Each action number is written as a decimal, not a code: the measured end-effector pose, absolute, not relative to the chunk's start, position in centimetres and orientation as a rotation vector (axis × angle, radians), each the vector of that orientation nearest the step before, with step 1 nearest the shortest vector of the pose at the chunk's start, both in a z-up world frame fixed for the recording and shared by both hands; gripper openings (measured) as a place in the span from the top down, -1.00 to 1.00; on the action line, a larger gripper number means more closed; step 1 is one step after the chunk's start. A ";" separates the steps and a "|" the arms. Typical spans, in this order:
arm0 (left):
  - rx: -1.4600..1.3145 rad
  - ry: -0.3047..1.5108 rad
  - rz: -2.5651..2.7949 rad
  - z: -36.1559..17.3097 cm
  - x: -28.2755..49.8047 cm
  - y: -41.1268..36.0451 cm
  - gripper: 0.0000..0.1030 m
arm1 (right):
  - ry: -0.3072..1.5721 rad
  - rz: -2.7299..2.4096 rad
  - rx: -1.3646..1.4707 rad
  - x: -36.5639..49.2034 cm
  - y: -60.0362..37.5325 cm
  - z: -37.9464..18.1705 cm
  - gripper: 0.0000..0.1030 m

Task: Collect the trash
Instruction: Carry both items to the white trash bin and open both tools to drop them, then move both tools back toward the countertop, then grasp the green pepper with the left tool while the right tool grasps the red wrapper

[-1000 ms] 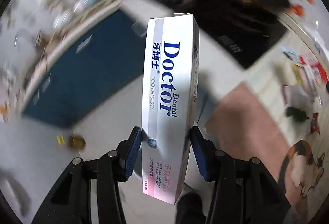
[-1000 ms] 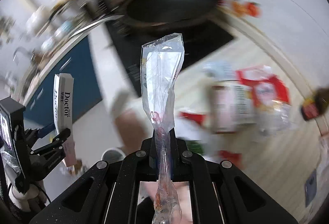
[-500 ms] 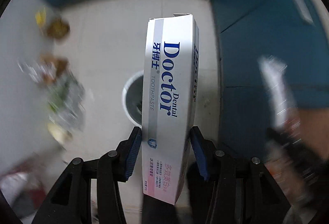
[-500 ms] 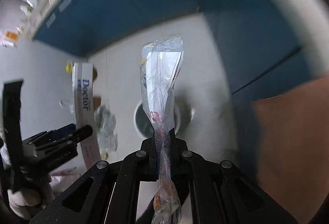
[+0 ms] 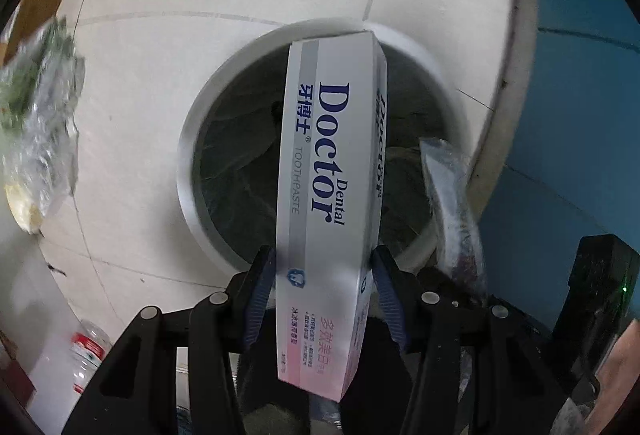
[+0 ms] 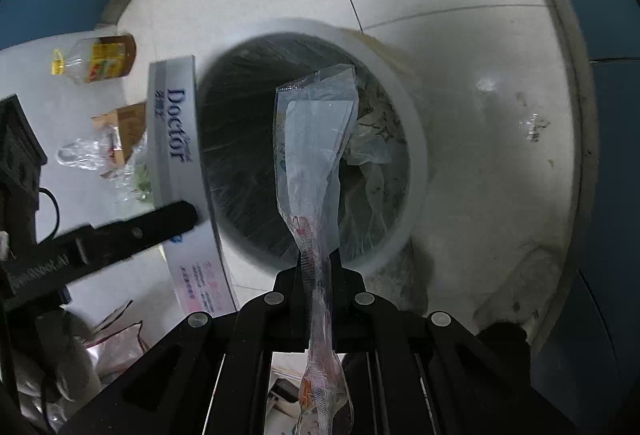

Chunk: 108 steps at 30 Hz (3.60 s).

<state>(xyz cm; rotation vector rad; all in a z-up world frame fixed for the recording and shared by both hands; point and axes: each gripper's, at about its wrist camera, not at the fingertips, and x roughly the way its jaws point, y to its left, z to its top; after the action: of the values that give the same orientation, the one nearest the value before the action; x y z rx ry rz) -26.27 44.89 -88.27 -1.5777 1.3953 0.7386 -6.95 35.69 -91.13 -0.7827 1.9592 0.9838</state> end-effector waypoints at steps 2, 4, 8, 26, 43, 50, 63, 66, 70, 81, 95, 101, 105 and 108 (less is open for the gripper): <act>-1.579 1.397 0.743 -87.9 -27.3 45.2 -0.30 | 1.958 0.973 -0.799 -6.6 36.5 -92.4 0.83; -1.556 1.382 0.761 -87.2 -28.4 45.3 -0.80 | 1.943 0.962 -0.836 -7.1 37.2 -93.0 0.38; -1.493 1.371 0.825 -84.2 -29.8 44.9 -0.88 | 1.886 0.994 -0.862 -8.0 38.8 -91.7 -0.39; -0.990 1.220 1.215 -57.0 -30.4 39.7 -1.00 | 1.348 1.074 -0.984 -10.9 36.8 -67.4 -1.00; -0.929 1.044 1.149 -32.1 -29.1 30.9 -1.00 | 1.249 1.219 -0.834 -9.7 26.7 -35.1 -1.00; -0.892 1.000 1.214 -26.5 -28.9 27.9 -1.00 | 1.226 1.296 -0.739 -8.6 24.1 -27.9 -1.00; -0.587 0.915 1.144 -17.6 -11.1 24.3 -1.00 | 1.208 1.201 -0.401 8.5 16.2 -20.5 -1.00; -0.572 0.954 1.018 -18.4 -3.8 23.1 -1.00 | 1.219 1.064 -0.337 15.2 12.0 -20.5 -1.00; -0.628 1.062 0.799 -22.0 5.2 20.5 -1.00 | 1.283 0.797 -0.243 25.5 3.9 -22.9 -1.00; -1.079 1.246 0.461 -33.8 20.3 16.0 -0.61 | 1.600 0.471 0.273 37.9 -12.4 -35.5 -0.84; -1.013 1.338 0.461 -36.0 24.1 14.2 0.79 | 1.500 0.518 0.269 37.1 -12.0 -35.2 0.68; -0.923 1.331 0.454 -34.6 22.7 13.9 0.83 | 1.450 0.500 0.239 38.0 -12.6 -34.4 0.78; -0.983 1.304 0.433 -35.1 21.3 14.3 0.75 | 1.424 0.490 0.224 38.1 -13.8 -33.5 0.79; -1.054 1.295 0.388 -36.0 21.3 14.7 0.53 | 1.421 0.482 0.217 38.1 -13.3 -33.5 0.79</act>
<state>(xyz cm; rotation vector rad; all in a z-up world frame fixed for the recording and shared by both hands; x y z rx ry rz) 21.32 14.74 -36.04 -1.0538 1.2950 0.3876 38.13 -13.30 -33.53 0.2167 1.4208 0.4821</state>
